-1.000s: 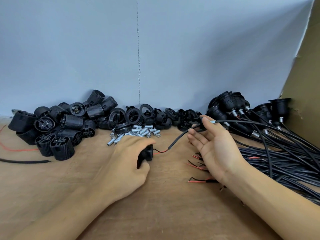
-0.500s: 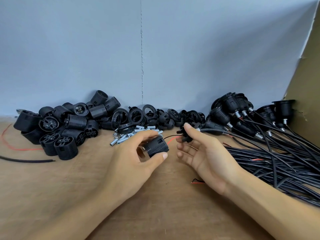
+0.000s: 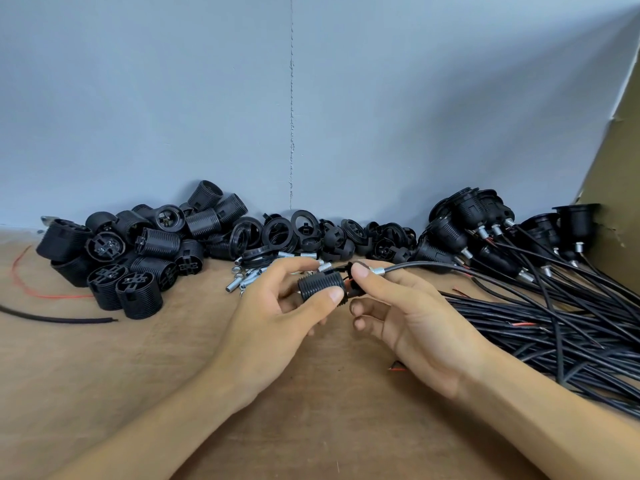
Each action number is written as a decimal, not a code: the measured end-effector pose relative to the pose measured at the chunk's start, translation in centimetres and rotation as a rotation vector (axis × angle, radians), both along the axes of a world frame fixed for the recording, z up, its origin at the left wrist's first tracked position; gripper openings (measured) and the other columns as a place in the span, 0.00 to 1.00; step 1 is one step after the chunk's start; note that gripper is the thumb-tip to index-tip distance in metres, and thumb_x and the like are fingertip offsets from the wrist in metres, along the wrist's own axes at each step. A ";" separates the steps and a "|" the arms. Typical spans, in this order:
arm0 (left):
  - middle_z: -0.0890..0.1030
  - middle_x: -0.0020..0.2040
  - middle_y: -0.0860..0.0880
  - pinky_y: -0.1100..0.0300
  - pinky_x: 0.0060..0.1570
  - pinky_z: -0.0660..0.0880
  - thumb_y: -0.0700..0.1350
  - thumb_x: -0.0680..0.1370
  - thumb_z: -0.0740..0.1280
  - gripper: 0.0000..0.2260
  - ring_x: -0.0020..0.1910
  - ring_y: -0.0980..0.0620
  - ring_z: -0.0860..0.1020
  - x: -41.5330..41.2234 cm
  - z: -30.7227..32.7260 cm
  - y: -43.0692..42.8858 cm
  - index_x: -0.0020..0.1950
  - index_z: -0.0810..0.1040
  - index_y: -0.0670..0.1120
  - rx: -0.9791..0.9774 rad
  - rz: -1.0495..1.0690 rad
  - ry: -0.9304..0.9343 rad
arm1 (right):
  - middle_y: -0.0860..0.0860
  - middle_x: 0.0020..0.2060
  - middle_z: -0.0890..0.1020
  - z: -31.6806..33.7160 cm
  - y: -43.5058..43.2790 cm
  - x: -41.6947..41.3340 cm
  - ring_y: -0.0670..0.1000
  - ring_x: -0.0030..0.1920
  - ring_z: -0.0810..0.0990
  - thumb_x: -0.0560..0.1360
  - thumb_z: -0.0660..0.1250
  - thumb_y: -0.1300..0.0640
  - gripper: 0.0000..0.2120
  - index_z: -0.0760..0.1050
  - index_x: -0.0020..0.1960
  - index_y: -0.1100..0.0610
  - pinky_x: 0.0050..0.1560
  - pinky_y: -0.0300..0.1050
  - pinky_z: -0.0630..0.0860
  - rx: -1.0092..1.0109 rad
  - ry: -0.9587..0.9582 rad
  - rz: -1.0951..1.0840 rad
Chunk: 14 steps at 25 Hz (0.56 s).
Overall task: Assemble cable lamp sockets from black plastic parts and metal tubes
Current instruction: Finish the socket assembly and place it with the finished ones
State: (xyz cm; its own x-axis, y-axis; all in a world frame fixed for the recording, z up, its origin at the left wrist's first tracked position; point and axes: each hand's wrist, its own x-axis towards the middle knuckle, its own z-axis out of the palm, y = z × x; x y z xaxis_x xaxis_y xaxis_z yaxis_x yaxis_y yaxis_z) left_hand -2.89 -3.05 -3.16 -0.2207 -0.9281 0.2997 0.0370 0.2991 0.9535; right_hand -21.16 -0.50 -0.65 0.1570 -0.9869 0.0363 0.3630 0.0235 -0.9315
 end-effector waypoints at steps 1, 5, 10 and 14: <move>0.86 0.46 0.51 0.64 0.36 0.76 0.52 0.70 0.76 0.17 0.37 0.53 0.81 0.0 0.1 0.0 0.57 0.81 0.52 0.043 -0.010 0.027 | 0.55 0.49 0.82 0.0 0.0 0.0 0.48 0.39 0.78 0.68 0.79 0.54 0.16 0.84 0.53 0.58 0.39 0.41 0.78 -0.012 -0.003 0.007; 0.84 0.42 0.47 0.61 0.31 0.75 0.58 0.69 0.77 0.16 0.34 0.48 0.79 0.2 0.5 -0.1 0.48 0.85 0.48 0.221 -0.133 0.137 | 0.53 0.52 0.85 -0.2 0.1 -0.3 0.46 0.48 0.81 0.64 0.80 0.51 0.23 0.83 0.58 0.51 0.48 0.43 0.75 -0.082 0.127 -0.048; 0.80 0.43 0.44 0.62 0.30 0.74 0.55 0.72 0.74 0.15 0.33 0.49 0.78 0.0 0.8 -0.1 0.50 0.85 0.45 0.315 -0.203 0.223 | 0.50 0.56 0.85 -0.2 0.3 -0.1 0.44 0.52 0.82 0.65 0.78 0.49 0.21 0.84 0.57 0.48 0.53 0.44 0.74 -0.161 0.121 -0.098; 0.83 0.48 0.42 0.60 0.35 0.78 0.46 0.70 0.79 0.18 0.38 0.47 0.80 0.1 0.9 0.0 0.57 0.82 0.41 0.333 -0.235 0.322 | 0.54 0.58 0.85 -0.3 0.2 0.0 0.48 0.56 0.83 0.70 0.76 0.55 0.18 0.83 0.59 0.54 0.55 0.40 0.78 -0.186 0.001 -0.071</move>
